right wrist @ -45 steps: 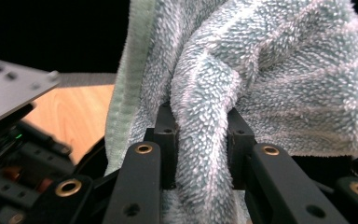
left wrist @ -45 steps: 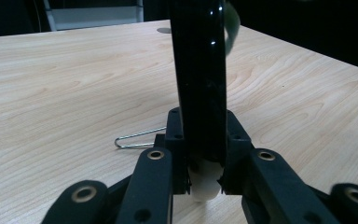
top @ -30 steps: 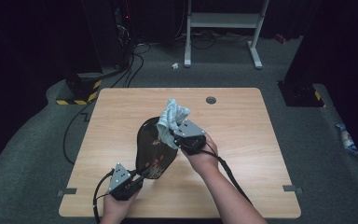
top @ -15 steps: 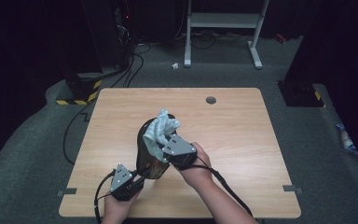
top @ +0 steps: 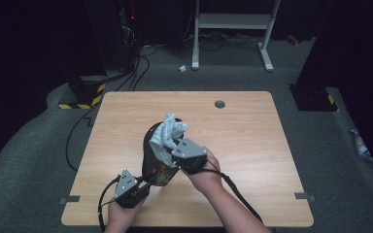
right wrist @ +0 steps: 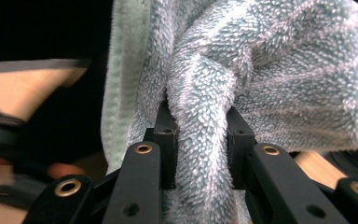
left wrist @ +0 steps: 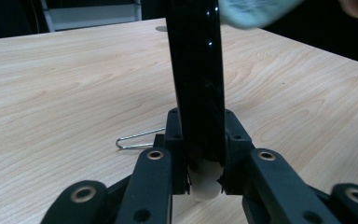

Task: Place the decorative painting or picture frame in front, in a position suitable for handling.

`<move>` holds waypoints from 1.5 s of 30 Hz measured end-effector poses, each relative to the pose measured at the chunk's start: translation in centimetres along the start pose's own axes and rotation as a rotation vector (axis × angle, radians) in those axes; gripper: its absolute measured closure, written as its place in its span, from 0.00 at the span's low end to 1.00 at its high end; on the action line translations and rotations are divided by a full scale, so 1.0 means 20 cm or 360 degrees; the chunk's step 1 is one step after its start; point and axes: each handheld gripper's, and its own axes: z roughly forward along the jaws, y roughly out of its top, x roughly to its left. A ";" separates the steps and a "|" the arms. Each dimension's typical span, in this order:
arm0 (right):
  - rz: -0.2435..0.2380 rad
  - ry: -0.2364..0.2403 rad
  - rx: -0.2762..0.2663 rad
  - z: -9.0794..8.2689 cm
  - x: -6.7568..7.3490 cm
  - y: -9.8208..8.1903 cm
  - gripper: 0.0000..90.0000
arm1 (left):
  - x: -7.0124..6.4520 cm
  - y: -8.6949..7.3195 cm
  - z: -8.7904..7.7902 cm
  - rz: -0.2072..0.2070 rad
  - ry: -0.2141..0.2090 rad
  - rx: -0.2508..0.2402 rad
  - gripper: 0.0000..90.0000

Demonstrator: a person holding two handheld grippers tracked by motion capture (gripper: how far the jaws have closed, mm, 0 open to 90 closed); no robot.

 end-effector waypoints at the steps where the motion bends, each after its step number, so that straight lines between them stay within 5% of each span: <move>1: 0.0038 -0.0026 0.0018 0.01 -0.04 -0.02 0.80 | 0.00 0.00 0.00 0.0003 0.0001 -0.0001 0.85; 8: 0.0150 -0.0182 0.0153 0.08 -0.23 -0.12 0.80 | 0.00 0.00 0.00 0.0013 0.0001 -0.0007 0.85; 13: 0.0154 -0.0198 0.0184 0.10 -0.23 -0.14 0.80 | 0.00 0.01 0.00 0.0028 0.0006 0.0005 0.85; 25: -0.0079 0.0076 -0.0092 -0.05 0.15 0.01 0.80 | -0.01 0.00 0.01 0.0041 0.0020 0.0003 0.85; 29: -0.0136 0.0103 -0.0115 -0.05 0.20 0.04 0.80 | 0.00 0.00 0.01 0.0037 0.0015 0.0001 0.85; 33: -0.0106 0.0084 -0.0086 -0.02 0.13 0.00 0.80 | 0.00 0.00 0.01 0.0050 0.0013 0.0005 0.85; 42: 0.0080 -0.0130 0.0116 0.08 -0.16 -0.14 0.80 | 0.00 0.00 0.01 0.0045 0.0010 0.0001 0.85; 45: 0.0119 -0.0137 0.0130 0.08 -0.16 -0.16 0.80 | 0.00 0.00 0.01 0.0041 0.0010 0.0001 0.85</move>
